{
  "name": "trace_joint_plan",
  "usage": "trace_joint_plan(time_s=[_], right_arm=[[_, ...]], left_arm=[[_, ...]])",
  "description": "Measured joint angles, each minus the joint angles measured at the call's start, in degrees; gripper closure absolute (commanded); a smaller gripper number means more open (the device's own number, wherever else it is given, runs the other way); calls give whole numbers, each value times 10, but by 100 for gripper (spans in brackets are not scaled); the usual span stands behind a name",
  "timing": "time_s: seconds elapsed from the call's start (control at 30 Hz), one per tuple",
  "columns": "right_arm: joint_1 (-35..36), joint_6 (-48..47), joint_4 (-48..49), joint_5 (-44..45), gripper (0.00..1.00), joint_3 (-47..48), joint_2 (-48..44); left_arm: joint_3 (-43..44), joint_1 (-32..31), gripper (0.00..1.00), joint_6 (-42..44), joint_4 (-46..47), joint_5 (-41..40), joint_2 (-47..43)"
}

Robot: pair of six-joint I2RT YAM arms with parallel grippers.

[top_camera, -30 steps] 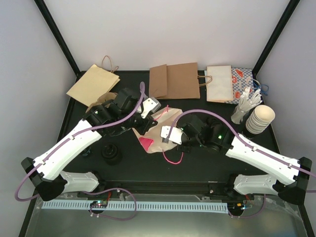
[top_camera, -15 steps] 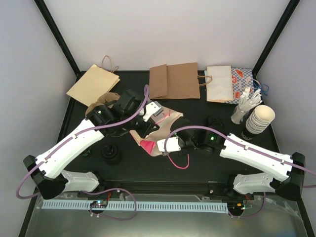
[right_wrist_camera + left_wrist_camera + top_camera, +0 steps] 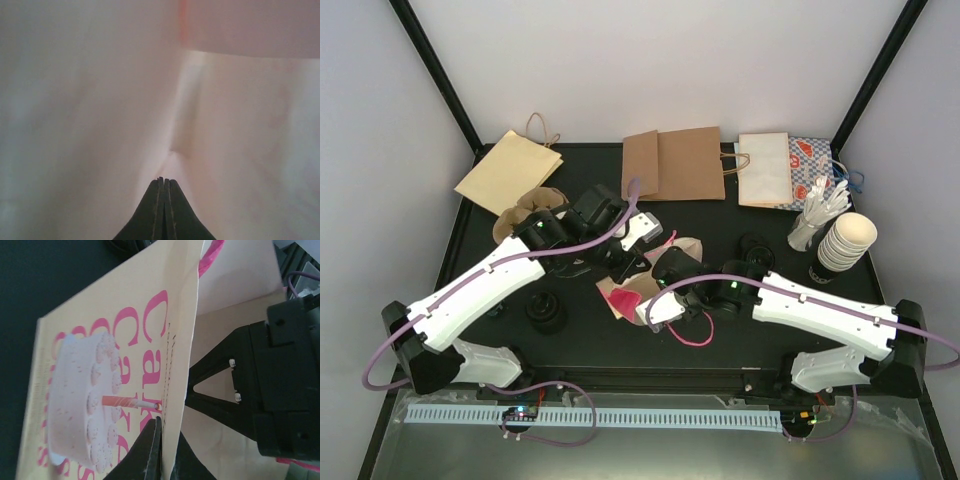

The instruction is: Pack the takeout coffee

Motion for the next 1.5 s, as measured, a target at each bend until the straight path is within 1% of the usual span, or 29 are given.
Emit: trace_joint_plan(time_s=[0.07,0.23,0.3,0.5,0.8,1.2,1.4,1.5], right_arm=[[0,-8,-5,1,99,8,0],[0,-5,-35,-15,99,71,5],[0,-2,-39,-22,99,83,3],[-5,2,-55,-34,99,80,2],[-43,7,-70,-72,99,82,3],[-56,23,-50,-125,99,90,3],[-64,24,-87,-182,99,119,17],[-73,28,-94,-196,99,124,15]], left_arm=[[0,-3,98,0,0,0,4],[0,-8,98,0,0,0,5],[0,-8,99,0,0,0,5],[0,-14,99,0,0,7,5],[-1,-25,99,0,0,10,2],[-1,-29,98,0,-9,24,-5],[-1,-29,98,4,-12,24,-27],[-1,-29,98,6,-13,24,-28]])
